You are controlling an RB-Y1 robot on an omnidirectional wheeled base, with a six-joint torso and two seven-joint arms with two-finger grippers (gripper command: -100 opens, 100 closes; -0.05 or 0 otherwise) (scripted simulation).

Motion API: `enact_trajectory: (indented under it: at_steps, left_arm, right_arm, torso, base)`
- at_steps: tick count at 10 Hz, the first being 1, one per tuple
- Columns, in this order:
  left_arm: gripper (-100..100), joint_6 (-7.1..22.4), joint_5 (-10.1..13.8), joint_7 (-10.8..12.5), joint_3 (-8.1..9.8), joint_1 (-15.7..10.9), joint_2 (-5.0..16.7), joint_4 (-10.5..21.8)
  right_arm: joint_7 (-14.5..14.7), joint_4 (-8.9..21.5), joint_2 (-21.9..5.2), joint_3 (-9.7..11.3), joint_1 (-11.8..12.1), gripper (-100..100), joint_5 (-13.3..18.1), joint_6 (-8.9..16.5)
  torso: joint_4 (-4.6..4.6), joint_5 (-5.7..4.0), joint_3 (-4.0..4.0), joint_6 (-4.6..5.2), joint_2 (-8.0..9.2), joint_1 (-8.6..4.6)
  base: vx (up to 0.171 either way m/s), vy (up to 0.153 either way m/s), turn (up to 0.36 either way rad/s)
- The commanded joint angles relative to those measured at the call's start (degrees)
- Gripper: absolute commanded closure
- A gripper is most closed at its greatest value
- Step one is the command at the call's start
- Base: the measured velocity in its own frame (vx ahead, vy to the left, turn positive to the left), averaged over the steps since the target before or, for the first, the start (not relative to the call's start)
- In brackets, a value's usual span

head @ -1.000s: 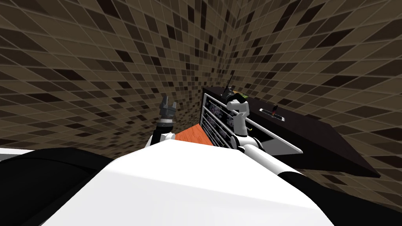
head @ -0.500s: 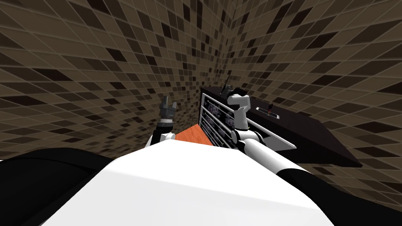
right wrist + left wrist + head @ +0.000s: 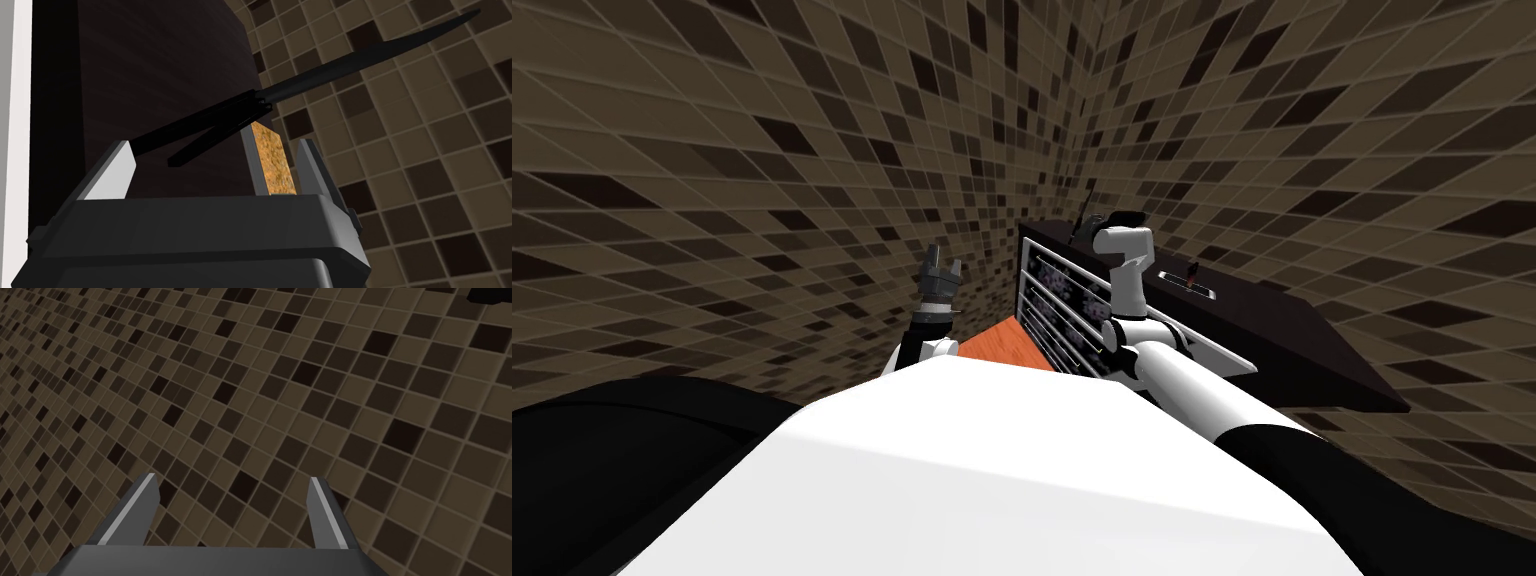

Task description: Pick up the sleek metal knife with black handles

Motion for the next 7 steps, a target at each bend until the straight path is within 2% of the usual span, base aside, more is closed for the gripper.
enact_trajectory:
  at_steps: [1, 2, 3, 4, 5, 6, 7]
  left_arm:
    - [0, 0.00, 0.00, 0.00, 0.00, 0.00, 0.00, 0.00]
    - [0, 0.00, 0.00, 0.00, 0.00, -0.01, 0.00, 0.00]
    - [0, 0.00, 0.00, 0.00, 0.00, -0.01, 0.00, 0.00]
    - [0, 0.00, 0.00, 0.00, 0.00, 0.00, 0.00, 0.00]
    - [0, 0.00, 0.00, 0.00, 0.00, 0.00, 0.00, 0.00]
    - [0, 0.00, 0.00, 0.00, 0.00, -0.01, 0.00, 0.00]
    - [0, 0.00, 0.00, 0.00, 0.00, 0.00, 0.00, 0.00]
  right_arm:
    - [-1.38, 2.14, -0.19, -0.07, -2.86, -100, -0.45, 2.86]
    - [-1.38, 2.14, -0.19, -0.07, -3.04, -100, -0.45, 4.48]
    - [-3.73, 4.78, -0.75, -0.27, -5.49, -100, -1.70, 6.13]
    - [-3.73, 5.77, -0.75, -0.27, -7.09, -100, -1.70, 7.77]
    - [-3.73, 5.77, -0.75, -0.27, -7.26, -100, -1.70, 9.16]
    - [-6.02, 8.23, -1.26, -0.49, -9.67, -100, -2.97, 11.04]
    - [-6.02, 9.38, -1.26, -0.49, -11.30, -100, -2.97, 12.65]
  torso:
    - [0.00, 0.00, 0.00, 0.00, 0.00, 0.00]
    - [-0.01, 0.01, -0.01, -0.04, 0.00, 0.02]
    - [-0.01, 0.01, 0.00, -0.05, 0.02, 0.03]
    - [-0.01, 0.00, -0.01, 0.00, -0.01, 0.01]
    - [-0.02, 0.01, -0.03, -0.03, -0.04, 0.03]
    - [-0.02, 0.01, -0.01, -0.05, -0.01, 0.03]
    - [-0.01, 0.00, -0.03, 0.00, -0.04, 0.02]
  base:
    - [0.024, 0.007, -0.090]
    - [0.013, 0.005, 0.016]
    - [0.028, 0.007, -0.131]
    - [0.037, 0.012, -0.098]
    - [0.020, 0.006, 0.010]
    - [0.036, 0.010, -0.144]
    - [0.038, 0.011, -0.091]
